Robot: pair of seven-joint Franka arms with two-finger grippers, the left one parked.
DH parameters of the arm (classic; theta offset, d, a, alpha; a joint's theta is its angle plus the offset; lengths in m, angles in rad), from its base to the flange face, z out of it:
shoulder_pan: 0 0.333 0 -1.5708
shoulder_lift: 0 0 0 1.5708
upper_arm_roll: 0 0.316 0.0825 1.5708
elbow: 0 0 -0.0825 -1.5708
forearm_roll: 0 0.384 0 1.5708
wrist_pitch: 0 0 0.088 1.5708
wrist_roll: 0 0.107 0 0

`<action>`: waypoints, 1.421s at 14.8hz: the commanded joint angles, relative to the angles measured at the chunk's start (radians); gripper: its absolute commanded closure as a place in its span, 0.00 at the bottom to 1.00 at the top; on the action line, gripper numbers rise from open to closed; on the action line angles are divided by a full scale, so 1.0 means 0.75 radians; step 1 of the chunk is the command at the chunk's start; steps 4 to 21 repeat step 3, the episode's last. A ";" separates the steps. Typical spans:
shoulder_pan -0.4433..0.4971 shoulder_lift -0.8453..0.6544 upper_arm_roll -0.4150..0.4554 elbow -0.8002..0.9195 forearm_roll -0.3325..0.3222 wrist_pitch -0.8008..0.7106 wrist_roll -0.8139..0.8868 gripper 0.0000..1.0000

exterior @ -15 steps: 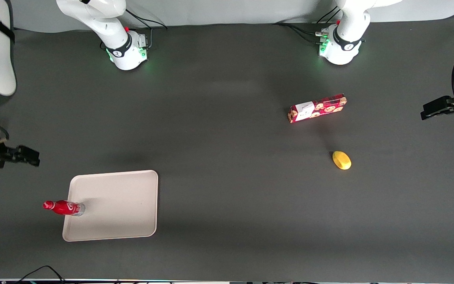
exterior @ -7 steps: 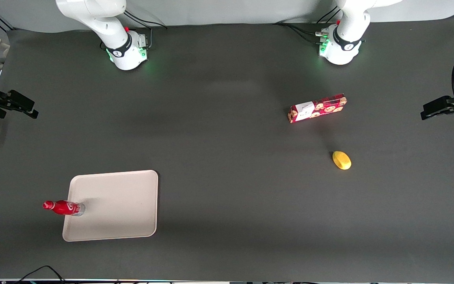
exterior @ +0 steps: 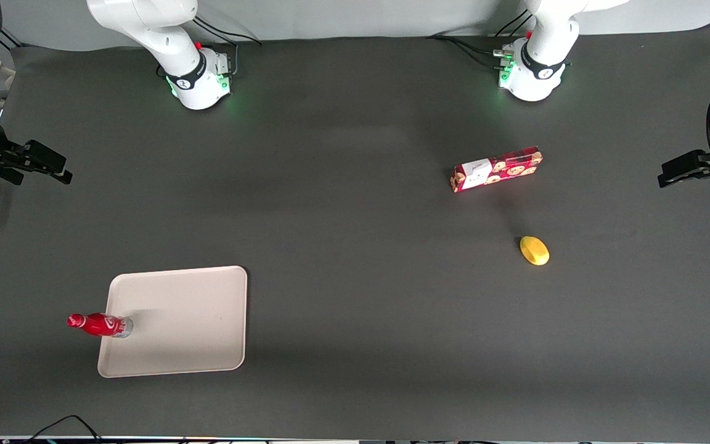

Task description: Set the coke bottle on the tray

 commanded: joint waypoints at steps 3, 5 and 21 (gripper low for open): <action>0.015 0.001 -0.019 -0.013 0.028 0.005 0.025 0.00; 0.015 0.001 -0.019 -0.013 0.028 0.005 0.025 0.00; 0.015 0.001 -0.019 -0.013 0.028 0.005 0.025 0.00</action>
